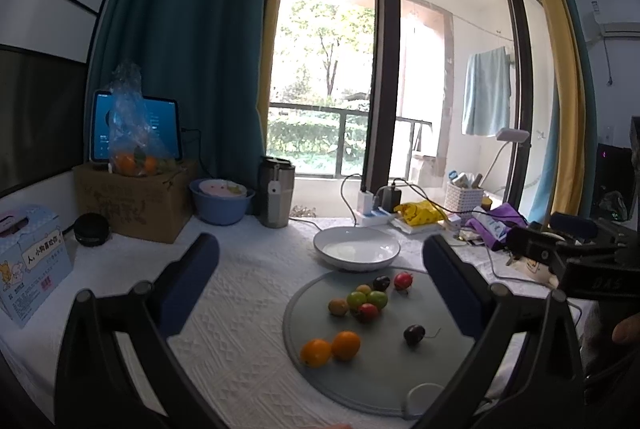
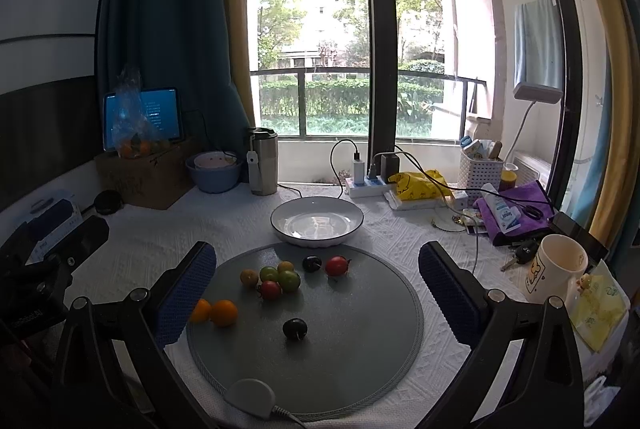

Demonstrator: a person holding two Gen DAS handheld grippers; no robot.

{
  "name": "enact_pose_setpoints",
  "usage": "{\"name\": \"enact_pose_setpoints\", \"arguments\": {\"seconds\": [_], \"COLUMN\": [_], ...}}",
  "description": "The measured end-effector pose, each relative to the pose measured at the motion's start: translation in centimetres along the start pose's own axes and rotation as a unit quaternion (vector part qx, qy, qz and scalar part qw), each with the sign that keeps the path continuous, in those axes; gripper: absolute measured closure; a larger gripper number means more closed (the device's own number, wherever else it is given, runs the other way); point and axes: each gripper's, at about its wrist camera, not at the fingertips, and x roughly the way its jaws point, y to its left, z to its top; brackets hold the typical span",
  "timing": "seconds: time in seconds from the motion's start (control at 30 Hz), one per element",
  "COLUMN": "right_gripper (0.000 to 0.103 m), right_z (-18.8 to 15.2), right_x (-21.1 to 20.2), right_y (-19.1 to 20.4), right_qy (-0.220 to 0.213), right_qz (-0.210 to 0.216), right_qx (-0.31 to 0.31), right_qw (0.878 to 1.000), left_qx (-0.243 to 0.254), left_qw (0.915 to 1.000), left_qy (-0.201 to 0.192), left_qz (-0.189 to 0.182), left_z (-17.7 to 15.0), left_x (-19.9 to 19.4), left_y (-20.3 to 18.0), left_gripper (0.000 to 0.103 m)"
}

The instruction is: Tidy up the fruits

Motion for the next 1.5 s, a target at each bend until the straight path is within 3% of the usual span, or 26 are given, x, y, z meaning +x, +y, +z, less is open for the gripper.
{"name": "enact_pose_setpoints", "arguments": {"seconds": [0.57, 0.97, 1.17, 1.5], "right_gripper": [0.000, 0.000, 0.002, 0.026], "right_z": [0.0, -0.5, -2.2, -6.4], "right_x": [0.7, 2.7, 5.5, 11.6], "right_y": [0.1, 0.4, 0.2, 0.9], "right_qy": [0.008, 0.031, 0.074, 0.177], "right_qz": [0.005, 0.011, 0.027, 0.055], "right_qx": [0.000, -0.002, 0.000, -0.010], "right_qw": [1.000, 0.999, 0.997, 0.983], "left_qx": [0.000, -0.003, 0.000, 0.016], "left_qw": [1.0000, 0.9996, 0.9965, 0.9772], "left_qy": [0.004, 0.029, 0.083, 0.211], "left_qz": [-0.002, 0.002, 0.016, 0.019], "left_z": [-0.2, -1.3, -3.2, -8.3], "left_x": [0.6, 2.1, 4.5, 10.3], "left_y": [0.1, 0.3, 0.6, 1.1], "left_gripper": [0.000, 0.000, 0.000, 0.001]}}
